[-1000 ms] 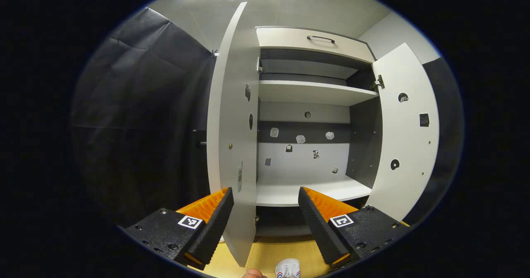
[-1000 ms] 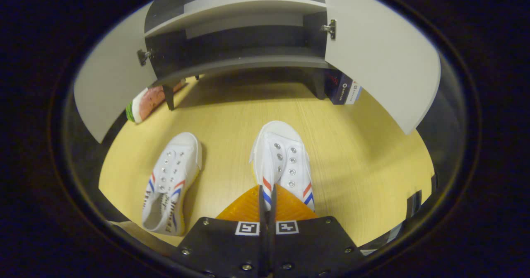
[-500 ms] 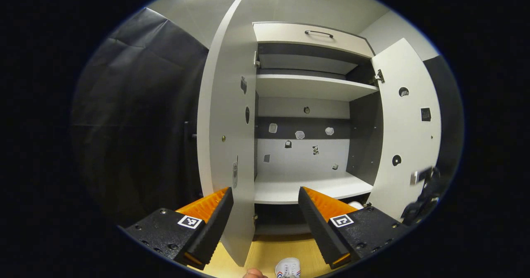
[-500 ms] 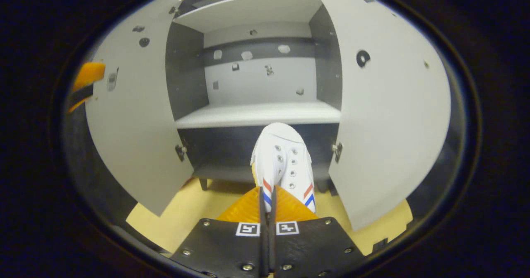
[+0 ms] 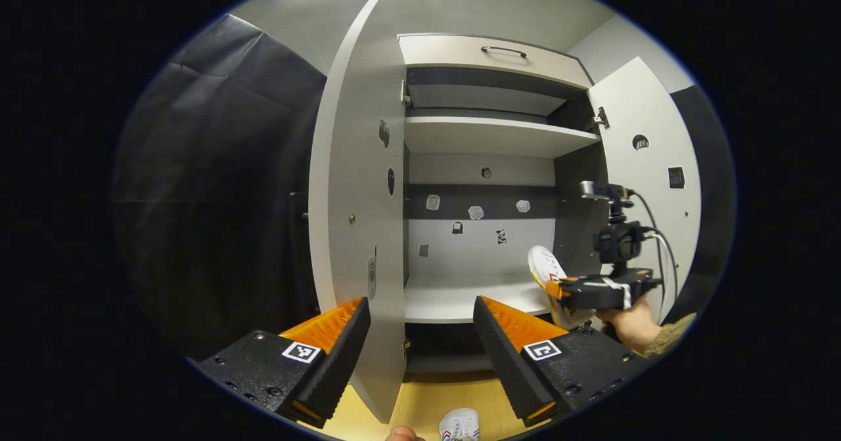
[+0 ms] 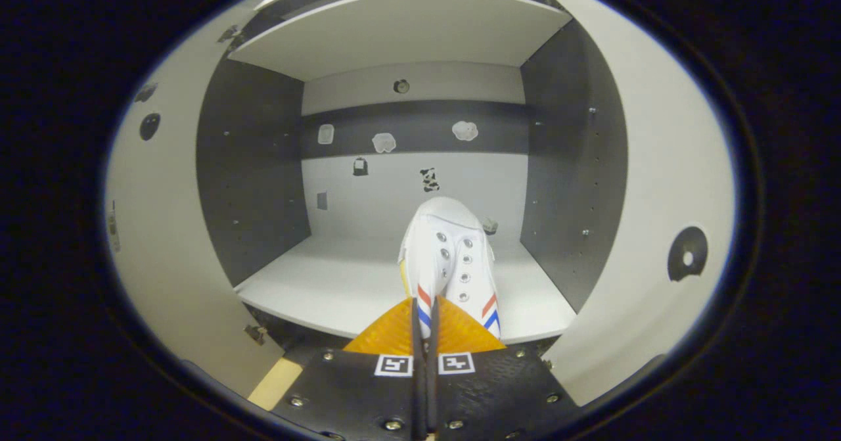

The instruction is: Grab one shoe with the right hand and put it into the shoe cabinet, grab the other shoe with the left hand and put it into the shoe cabinet; then close the right door with the right hand and the left door with the left hand.

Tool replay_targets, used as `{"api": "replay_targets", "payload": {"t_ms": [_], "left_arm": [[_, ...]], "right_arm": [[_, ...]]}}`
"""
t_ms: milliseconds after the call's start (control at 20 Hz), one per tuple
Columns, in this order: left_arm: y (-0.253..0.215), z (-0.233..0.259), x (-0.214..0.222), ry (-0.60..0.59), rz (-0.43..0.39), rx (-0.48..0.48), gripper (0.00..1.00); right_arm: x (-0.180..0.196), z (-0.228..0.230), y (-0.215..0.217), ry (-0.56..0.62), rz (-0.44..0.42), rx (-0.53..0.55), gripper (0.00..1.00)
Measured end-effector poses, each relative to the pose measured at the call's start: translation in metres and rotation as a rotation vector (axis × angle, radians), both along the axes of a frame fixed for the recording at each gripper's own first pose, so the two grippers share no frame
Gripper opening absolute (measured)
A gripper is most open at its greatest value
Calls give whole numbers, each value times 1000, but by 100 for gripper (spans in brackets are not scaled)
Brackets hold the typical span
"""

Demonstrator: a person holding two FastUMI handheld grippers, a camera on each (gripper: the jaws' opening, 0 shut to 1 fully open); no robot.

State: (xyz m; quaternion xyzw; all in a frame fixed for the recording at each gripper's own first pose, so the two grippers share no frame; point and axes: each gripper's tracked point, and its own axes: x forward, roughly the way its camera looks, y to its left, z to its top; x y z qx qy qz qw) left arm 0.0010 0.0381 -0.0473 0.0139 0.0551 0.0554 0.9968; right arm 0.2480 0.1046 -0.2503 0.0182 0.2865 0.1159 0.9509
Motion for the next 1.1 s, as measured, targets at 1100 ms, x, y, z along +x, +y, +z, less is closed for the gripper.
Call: {"api": "replay_targets", "payload": {"t_ms": [1100], "left_arm": [[-10, -42, -1, 94, -12, 66, 96]], "right_arm": [[27, 40, -8, -29, -71, 25, 16]]}}
